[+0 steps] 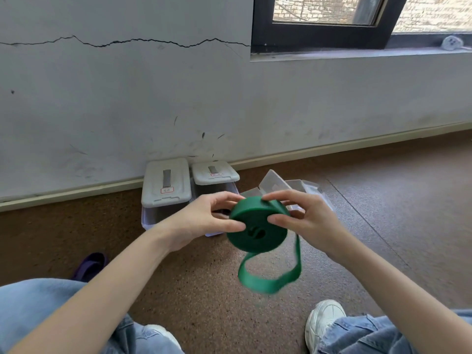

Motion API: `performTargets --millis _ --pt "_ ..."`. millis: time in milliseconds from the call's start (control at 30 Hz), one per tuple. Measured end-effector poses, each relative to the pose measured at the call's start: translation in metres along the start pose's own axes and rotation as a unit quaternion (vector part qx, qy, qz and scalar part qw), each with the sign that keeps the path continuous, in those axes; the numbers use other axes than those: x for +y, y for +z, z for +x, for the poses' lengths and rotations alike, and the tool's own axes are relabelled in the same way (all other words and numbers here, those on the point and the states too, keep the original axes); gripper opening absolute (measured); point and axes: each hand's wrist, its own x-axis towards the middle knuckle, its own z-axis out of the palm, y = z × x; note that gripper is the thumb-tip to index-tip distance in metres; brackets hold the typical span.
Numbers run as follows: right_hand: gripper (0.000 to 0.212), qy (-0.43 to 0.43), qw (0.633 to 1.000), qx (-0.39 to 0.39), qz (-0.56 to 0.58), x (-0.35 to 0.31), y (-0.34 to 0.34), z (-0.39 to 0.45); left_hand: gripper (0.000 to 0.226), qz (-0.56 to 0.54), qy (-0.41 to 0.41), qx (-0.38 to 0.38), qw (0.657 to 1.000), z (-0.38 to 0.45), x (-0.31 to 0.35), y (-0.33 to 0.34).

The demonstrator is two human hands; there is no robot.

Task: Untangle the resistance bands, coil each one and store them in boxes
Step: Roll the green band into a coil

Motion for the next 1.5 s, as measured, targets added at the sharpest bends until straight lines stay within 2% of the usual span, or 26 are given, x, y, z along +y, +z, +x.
performTargets --millis 67,167,333,433,533,633,767,867,967,1067,1133,1233,1367,1433,1500 --pt "0.035 -0.010 1.000 -0.017 -0.003 -0.001 0.004 -0.002 0.040 0.016 0.008 -0.011 1.000 0.001 -0.003 0.008" --pt "0.035 -0.009 0.999 0.011 0.033 0.000 0.007 -0.001 0.038 0.006 0.026 0.017 0.999 0.002 -0.004 0.009" --pt "0.028 0.040 0.988 0.060 0.140 0.005 0.007 0.000 0.035 -0.197 0.030 0.085 0.976 0.000 0.002 -0.006" --pt "0.019 0.041 0.987 0.075 0.139 0.010 0.012 -0.001 0.038 -0.244 0.003 0.069 0.967 0.001 -0.003 -0.002" --pt "0.013 0.055 0.988 0.063 0.133 0.016 0.013 -0.006 0.051 -0.206 -0.045 0.006 0.977 -0.002 -0.012 0.006" --pt "0.013 0.051 0.992 0.036 0.107 0.017 0.009 -0.008 0.052 -0.106 -0.064 -0.047 0.991 -0.003 -0.013 0.005" --pt "0.017 0.023 0.999 0.005 0.046 0.012 0.010 -0.007 0.046 -0.075 -0.050 -0.030 0.995 -0.001 -0.010 0.012" --pt "0.019 0.030 0.996 0.026 0.082 0.009 0.010 -0.006 0.041 -0.044 -0.033 0.015 0.998 0.000 -0.011 0.018" --pt "0.031 0.049 0.983 0.038 0.170 0.009 0.008 -0.005 0.039 -0.120 -0.018 0.070 0.990 0.003 -0.006 0.008" --pt "0.033 0.062 0.972 0.037 0.222 0.010 0.012 -0.004 0.032 -0.215 -0.012 0.118 0.969 0.006 -0.004 0.005" --pt "0.026 0.060 0.974 0.054 0.212 0.008 0.012 -0.002 0.038 -0.227 -0.032 0.109 0.967 0.008 -0.006 0.008" --pt "0.017 0.055 0.977 0.067 0.196 0.007 0.004 -0.001 0.047 -0.187 -0.064 0.034 0.980 0.006 -0.005 0.005" --pt "0.020 0.032 0.990 0.008 0.134 0.004 -0.001 -0.003 0.049 -0.152 -0.060 -0.031 0.986 0.006 -0.004 0.012" --pt "0.018 0.035 0.993 -0.004 0.114 0.004 0.001 -0.003 0.046 -0.099 -0.051 -0.006 0.994 0.008 -0.007 0.021" --pt "0.018 0.048 0.992 0.008 0.119 0.004 -0.002 -0.003 0.044 -0.101 -0.036 0.032 0.994 0.008 -0.009 0.021"
